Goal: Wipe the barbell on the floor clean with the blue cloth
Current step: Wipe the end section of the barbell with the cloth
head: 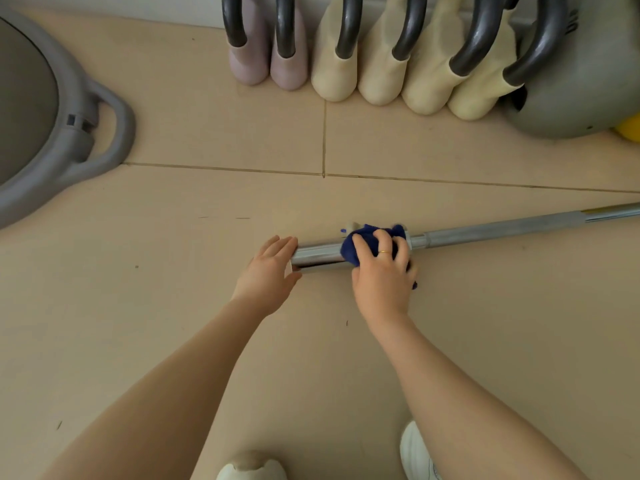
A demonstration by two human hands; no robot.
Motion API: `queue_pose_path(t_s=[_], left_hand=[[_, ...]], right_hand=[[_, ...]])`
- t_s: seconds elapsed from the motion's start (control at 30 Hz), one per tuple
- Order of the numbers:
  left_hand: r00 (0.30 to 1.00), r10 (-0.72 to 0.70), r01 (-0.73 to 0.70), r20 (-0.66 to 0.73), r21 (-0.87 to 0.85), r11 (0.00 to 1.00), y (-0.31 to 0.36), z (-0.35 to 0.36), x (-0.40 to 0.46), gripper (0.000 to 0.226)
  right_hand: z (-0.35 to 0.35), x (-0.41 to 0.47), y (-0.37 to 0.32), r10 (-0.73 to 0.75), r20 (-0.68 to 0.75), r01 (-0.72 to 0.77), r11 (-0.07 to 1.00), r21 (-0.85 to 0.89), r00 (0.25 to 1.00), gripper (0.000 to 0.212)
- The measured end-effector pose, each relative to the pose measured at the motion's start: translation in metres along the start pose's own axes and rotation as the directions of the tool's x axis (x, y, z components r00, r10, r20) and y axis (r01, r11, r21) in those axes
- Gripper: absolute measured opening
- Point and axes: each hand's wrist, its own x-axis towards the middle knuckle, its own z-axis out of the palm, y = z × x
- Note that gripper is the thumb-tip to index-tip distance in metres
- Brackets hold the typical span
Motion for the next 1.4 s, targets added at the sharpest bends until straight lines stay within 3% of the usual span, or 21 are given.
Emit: queue_pose_path(t_s=[0.1,0.2,0.37,0.4,0.5,0.57,0.63,0.77,0.87,0.97,1.07,1.3,1.4], left_hand=[[1.0,-0.018,0.018,-0.009,-0.015,1.0,0.004,0.0,0.001,0.052],[1.0,-0.005,0.005,-0.001,0.001,1.0,0.005,-0.002,0.002,0.051],[0.999,0.022,-0.023,0.044,0.026,0.999,0.0,-0.008,0.01,0.045],[0.999,0.006,-0.007,0.045,0.009,1.0,0.001,-0.008,0.011,0.048],[0.998,-0.03,0.032,0.05,-0.043,0.999,0.002,-0.011,0.013,0.052],[0.998,-0.041,0.046,0.055,-0.087,0.995,0.003,-0.012,0.014,0.052],[0.997,-0.051,0.059,0.053,-0.148,0.987,0.003,-0.012,0.012,0.052],[0.991,-0.125,0.131,0.04,-0.304,0.944,0.004,-0.01,0.008,0.047],[0.992,-0.115,0.128,0.06,-0.318,0.94,0.003,-0.01,0.013,0.047],[0.993,-0.105,0.119,0.059,-0.334,0.935,-0.001,-0.01,0.019,0.045],[0.994,-0.113,0.11,0.011,-0.357,0.928,-0.003,-0.009,0.017,0.042],[0.999,-0.012,0.006,-0.038,-0.161,0.987,0.0,0.002,-0.007,0.037],[0.997,0.007,-0.023,-0.073,-0.219,0.975,0.004,0.006,-0.014,0.032]], right_hand=[[-0.002,-0.007,-0.025,0.016,0.041,-0.017,0.999,0.033,0.999,0.058],[0.0,-0.018,-0.044,-0.191,-0.021,0.191,0.981,0.04,0.981,0.058],[0.002,-0.007,-0.017,-0.499,-0.01,0.498,0.866,-0.05,0.867,0.056],[0.003,-0.004,-0.003,-0.485,0.007,0.484,0.871,-0.076,0.874,0.058],[-0.003,0.004,0.033,-0.249,0.021,0.25,0.964,-0.088,0.968,0.069],[-0.005,0.004,0.042,-0.184,0.035,0.186,0.976,-0.109,0.982,0.071],[-0.006,0.005,0.032,-0.11,0.058,0.112,0.993,-0.035,0.992,0.066],[0.003,0.002,-0.015,0.157,0.097,-0.172,0.97,0.169,0.983,0.053],[0.003,-0.016,-0.053,0.008,0.063,-0.023,0.969,0.247,0.998,0.056],[0.0,-0.023,-0.062,-0.129,0.089,0.109,0.972,0.206,0.988,0.071],[-0.006,-0.011,-0.043,-0.215,0.166,0.182,0.965,0.19,0.963,0.059],[-0.022,0.0,0.021,0.093,0.142,-0.099,0.995,0.032,0.986,0.047],[-0.017,-0.014,0.014,0.15,0.127,-0.153,0.988,0.019,0.981,0.054]])
